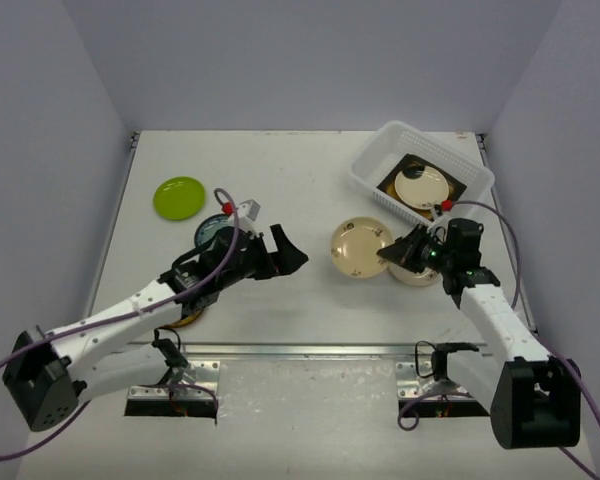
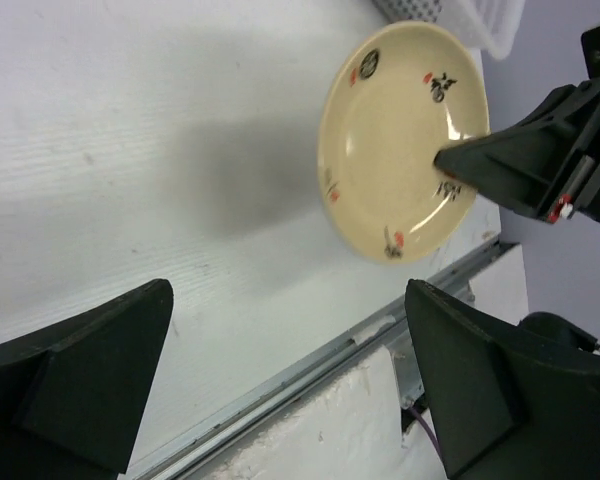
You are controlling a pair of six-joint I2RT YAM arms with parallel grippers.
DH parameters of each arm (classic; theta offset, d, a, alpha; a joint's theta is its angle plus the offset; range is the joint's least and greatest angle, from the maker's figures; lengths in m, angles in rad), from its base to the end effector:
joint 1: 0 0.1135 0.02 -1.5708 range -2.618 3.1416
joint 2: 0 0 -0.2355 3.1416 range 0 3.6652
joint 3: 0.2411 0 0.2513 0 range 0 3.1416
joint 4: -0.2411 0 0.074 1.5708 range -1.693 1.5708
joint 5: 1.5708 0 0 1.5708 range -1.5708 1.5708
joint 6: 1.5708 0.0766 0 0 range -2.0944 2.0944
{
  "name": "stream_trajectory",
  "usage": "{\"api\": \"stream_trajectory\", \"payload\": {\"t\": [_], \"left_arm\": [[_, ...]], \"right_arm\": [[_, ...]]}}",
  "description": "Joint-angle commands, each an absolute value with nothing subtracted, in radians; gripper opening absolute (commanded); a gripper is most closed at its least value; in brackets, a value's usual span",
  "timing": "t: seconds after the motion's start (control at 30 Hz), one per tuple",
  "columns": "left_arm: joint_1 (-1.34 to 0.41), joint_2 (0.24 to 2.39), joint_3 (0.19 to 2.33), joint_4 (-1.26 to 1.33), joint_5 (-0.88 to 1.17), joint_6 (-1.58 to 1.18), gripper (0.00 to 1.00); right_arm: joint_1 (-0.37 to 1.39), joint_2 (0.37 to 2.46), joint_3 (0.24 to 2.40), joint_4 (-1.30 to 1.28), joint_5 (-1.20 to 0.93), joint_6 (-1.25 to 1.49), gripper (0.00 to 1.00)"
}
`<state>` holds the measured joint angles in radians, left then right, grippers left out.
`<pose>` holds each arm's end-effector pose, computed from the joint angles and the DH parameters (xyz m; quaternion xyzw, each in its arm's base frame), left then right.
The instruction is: Place the plates into the plastic bin on the countertop
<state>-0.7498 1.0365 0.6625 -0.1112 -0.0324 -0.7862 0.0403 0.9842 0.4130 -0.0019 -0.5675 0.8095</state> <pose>0.2083 -0.1906 0.2127 -0.0239 0.8559 -0.3488 0.3811 0.2420 0.0510 0.1530 0.1921 0.8317 0.4133 0.3171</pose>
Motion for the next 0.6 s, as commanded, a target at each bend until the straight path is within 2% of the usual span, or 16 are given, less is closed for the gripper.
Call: {"api": "stream_trajectory", "payload": {"t": [0.0, 0.17, 0.27, 0.53, 0.57], "left_arm": [[-0.753, 0.813, 0.747, -0.36, -0.232, -0.717, 1.0], [-0.753, 0.694, 0.727, -0.508, -0.284, -0.699, 1.0], [-0.753, 0.682, 0.688, -0.506, -0.252, -0.717, 1.0], [-0.753, 0.722, 0.613, -0.449, -0.161, -0.716, 1.0], [-0.753, 0.723, 0.602, -0.44, -0.158, -0.72, 1.0]], "right_arm": [[-0.25, 1.099, 0.606, 0.003, -0.466, 0.991, 0.0], [-0.31, 1.287, 0.737, 0.028, -0.219, 1.259, 0.0], [-0.309, 1.417, 0.822, 0.044, -0.146, 1.336, 0.0], [-0.307, 1.638, 0.946, 0.226, -0.168, 1.31, 0.01], [-0.307, 1.658, 0.956, 0.239, -0.177, 1.301, 0.06]]}}
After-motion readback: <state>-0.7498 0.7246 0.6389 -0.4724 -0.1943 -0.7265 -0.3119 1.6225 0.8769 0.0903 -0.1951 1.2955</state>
